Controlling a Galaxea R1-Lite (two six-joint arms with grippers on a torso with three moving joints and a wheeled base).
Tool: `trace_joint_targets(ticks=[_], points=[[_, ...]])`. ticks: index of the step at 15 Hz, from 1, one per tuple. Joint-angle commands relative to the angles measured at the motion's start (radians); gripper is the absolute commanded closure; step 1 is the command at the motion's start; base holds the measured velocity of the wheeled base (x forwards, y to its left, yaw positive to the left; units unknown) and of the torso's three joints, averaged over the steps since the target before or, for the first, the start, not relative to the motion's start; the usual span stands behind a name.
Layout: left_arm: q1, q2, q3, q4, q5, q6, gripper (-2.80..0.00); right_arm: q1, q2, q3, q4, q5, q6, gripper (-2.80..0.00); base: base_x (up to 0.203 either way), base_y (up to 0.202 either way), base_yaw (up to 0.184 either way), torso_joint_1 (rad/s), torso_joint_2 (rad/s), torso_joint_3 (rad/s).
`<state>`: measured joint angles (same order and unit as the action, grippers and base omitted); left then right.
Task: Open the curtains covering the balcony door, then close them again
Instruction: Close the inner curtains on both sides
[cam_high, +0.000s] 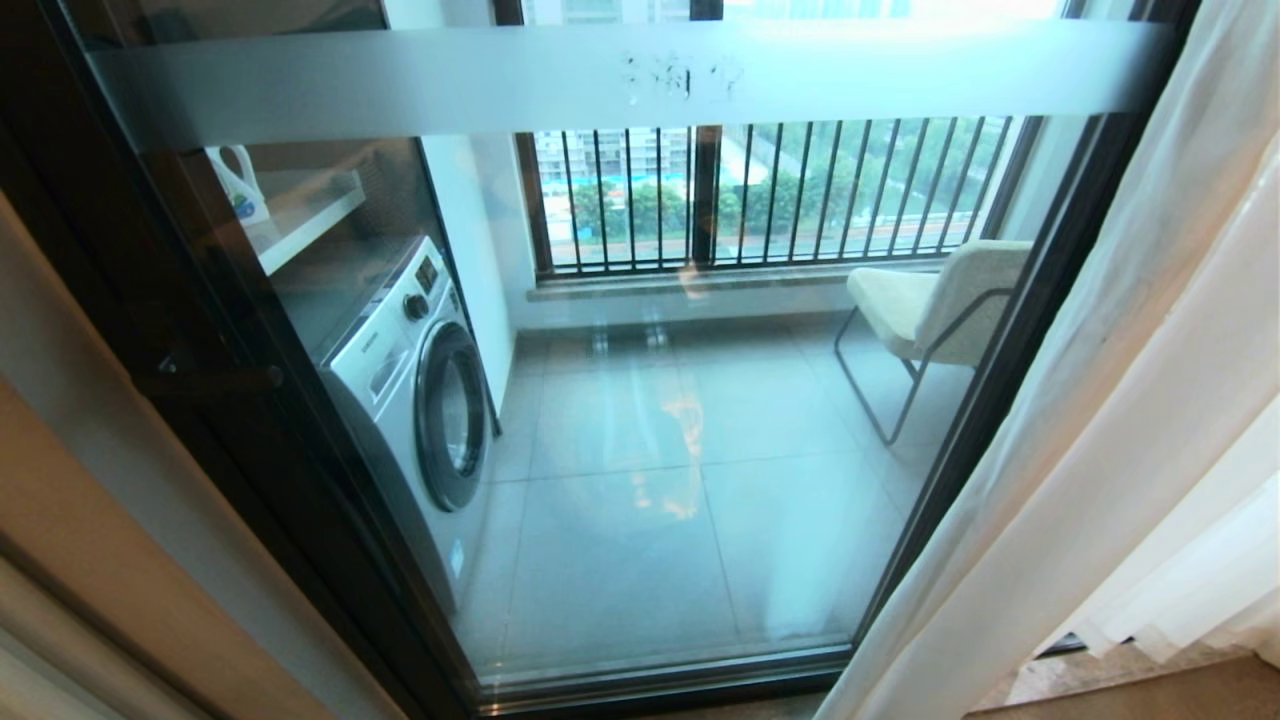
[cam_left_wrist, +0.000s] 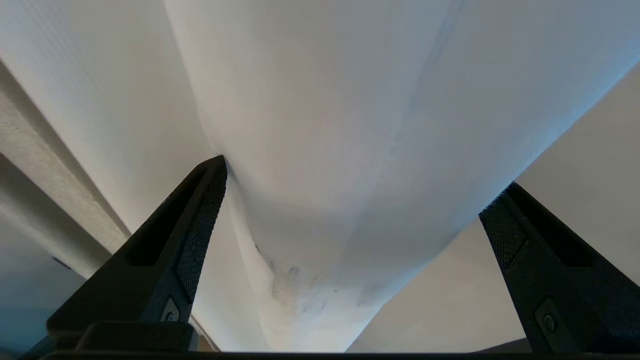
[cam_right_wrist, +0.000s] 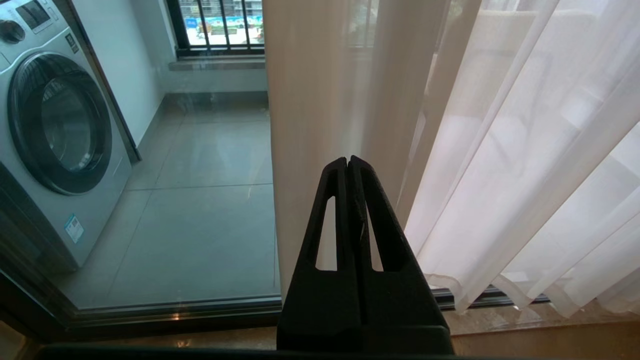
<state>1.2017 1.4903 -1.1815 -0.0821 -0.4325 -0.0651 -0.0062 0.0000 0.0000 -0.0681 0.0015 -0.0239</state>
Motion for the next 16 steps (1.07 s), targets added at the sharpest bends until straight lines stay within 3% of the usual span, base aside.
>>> trace_joint_targets(ticks=[1, 16], points=[[-0.006, 0.014, -0.004, -0.001, -0.003, 0.0, -2.8, 0.0, 0.002, 0.0, -0.001, 0.002, -0.001, 0.0, 0.0, 0.0, 0.0, 0.0, 0.0, 0.0], [-0.031, 0.065, -0.028, -0.005, -0.003, 0.002, -2.8, 0.0, 0.002, 0.0, -0.001, 0.002, -0.001, 0.0, 0.0, 0.0, 0.0, 0.0, 0.0, 0.0]])
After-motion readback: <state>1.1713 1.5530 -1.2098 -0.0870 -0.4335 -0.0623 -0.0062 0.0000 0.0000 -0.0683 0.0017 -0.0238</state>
